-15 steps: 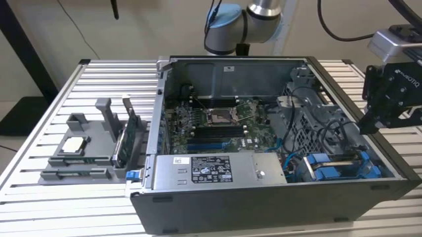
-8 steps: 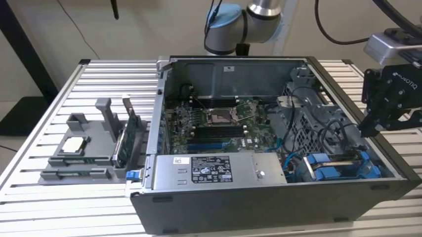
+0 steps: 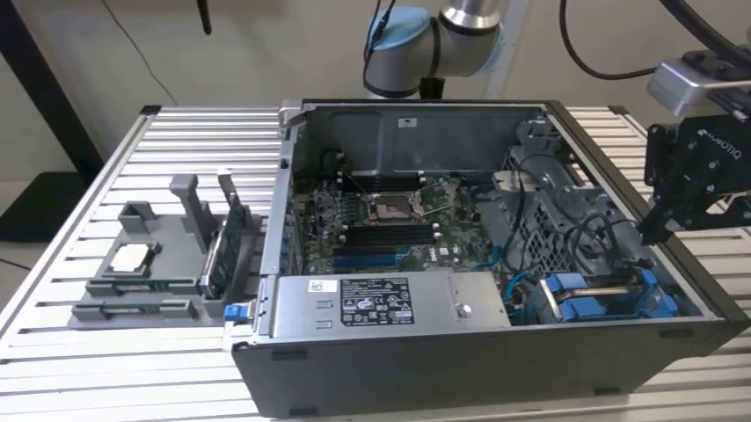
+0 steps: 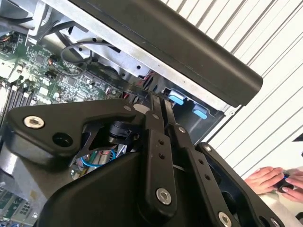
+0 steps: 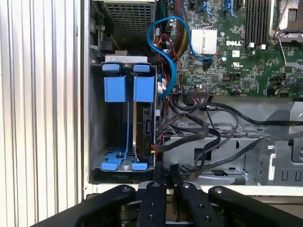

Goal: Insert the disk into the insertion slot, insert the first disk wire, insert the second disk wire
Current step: 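Insert the second disk wire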

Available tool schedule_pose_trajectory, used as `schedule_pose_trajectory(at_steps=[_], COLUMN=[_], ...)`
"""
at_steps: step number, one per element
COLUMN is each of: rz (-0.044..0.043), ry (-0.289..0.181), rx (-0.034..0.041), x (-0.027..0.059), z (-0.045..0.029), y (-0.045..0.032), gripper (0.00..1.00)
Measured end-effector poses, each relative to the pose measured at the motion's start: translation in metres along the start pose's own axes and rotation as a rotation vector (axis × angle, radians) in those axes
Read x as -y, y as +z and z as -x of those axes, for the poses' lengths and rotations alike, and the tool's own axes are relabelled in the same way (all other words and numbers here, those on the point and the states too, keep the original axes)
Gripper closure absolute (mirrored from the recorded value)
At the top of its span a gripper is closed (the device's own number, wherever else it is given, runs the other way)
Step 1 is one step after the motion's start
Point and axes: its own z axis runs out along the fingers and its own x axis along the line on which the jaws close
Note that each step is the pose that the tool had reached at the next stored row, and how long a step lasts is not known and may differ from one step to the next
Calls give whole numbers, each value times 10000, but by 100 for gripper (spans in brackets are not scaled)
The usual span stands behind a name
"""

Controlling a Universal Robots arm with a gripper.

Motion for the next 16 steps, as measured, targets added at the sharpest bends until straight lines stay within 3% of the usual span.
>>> schedule_pose_trajectory(at_steps=[8,16], rz=[0,-8], ry=[1,0], rx=[0,7], x=[-8,-71], z=[1,2], y=[-7,-132], gripper=[84,84])
